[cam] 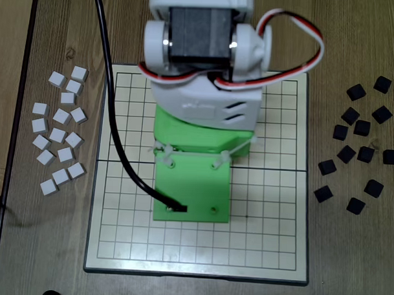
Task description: Grasp a Black stone and put it on the board on position (0,0).
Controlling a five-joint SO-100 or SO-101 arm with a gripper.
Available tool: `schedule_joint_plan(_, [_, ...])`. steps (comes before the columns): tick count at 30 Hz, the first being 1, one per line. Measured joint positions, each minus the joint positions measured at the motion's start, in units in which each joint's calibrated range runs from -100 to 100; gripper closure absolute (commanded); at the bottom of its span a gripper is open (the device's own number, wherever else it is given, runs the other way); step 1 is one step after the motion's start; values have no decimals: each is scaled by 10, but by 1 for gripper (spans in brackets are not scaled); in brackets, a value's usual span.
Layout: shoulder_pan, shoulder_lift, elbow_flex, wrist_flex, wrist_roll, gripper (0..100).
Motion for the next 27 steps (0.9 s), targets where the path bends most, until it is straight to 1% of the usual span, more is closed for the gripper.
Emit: schedule_joint_plan(27, [0, 6, 27, -31, 0, 94])
